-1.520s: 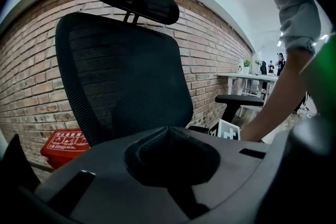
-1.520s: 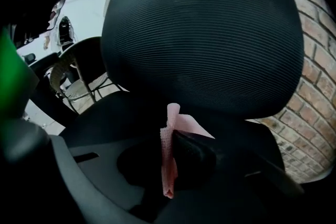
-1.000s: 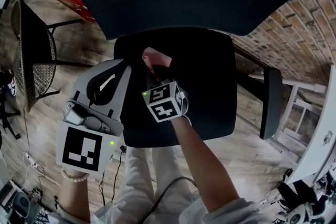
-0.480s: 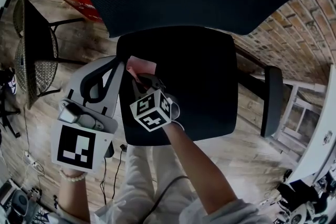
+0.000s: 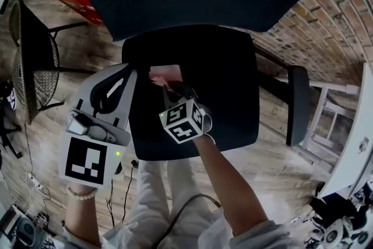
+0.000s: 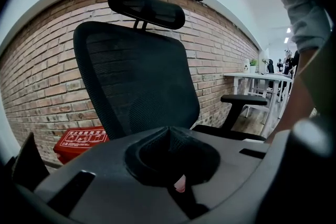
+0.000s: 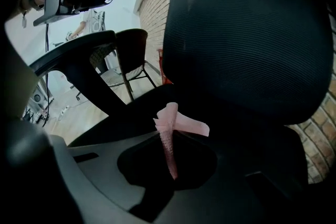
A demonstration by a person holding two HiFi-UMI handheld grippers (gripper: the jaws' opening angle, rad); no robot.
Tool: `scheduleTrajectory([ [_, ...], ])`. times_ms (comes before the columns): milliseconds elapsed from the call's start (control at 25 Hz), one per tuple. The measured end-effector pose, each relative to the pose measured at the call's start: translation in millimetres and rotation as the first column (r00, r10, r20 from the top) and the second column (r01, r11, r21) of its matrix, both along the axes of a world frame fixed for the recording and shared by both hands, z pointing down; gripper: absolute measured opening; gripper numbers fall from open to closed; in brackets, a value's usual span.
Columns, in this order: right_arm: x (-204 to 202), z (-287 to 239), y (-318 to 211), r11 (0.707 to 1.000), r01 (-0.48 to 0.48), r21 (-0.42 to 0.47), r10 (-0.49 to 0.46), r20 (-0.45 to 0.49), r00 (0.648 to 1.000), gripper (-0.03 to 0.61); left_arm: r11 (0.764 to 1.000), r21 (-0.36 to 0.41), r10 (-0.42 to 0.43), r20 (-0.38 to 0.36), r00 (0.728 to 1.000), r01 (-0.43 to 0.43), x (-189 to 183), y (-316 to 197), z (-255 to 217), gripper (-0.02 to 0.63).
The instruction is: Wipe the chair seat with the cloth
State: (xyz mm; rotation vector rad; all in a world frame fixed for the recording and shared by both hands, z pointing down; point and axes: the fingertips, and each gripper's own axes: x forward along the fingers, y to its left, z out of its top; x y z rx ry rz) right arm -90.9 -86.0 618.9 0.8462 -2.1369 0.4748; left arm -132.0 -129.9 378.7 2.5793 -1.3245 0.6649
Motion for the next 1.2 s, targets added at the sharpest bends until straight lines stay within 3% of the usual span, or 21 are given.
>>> scheduleTrajectory([
  [520,121.1,9.1,-10.0,0.987,-0.157,0.027,0.159,-0.126,0.979,0.054,0.998,-0.020,0.053,-0.019,0.998,-0.053,33.2,7.1,8.2,0.018],
  [800,193.1,6.6,-13.2,0.951,-0.302,0.059,0.308,-0.170,0.936,0.054,0.997,-0.028,0.072,-0.023,0.997,-0.073,48.4,8.7,13.0,0.018],
  [1200,274.0,-2.1,0.2,0.893,-0.441,0.095,0.450,-0.241,0.860,0.054,0.995,-0.030,0.091,-0.018,0.996,-0.092,60.7,9.3,16.5,0.018],
])
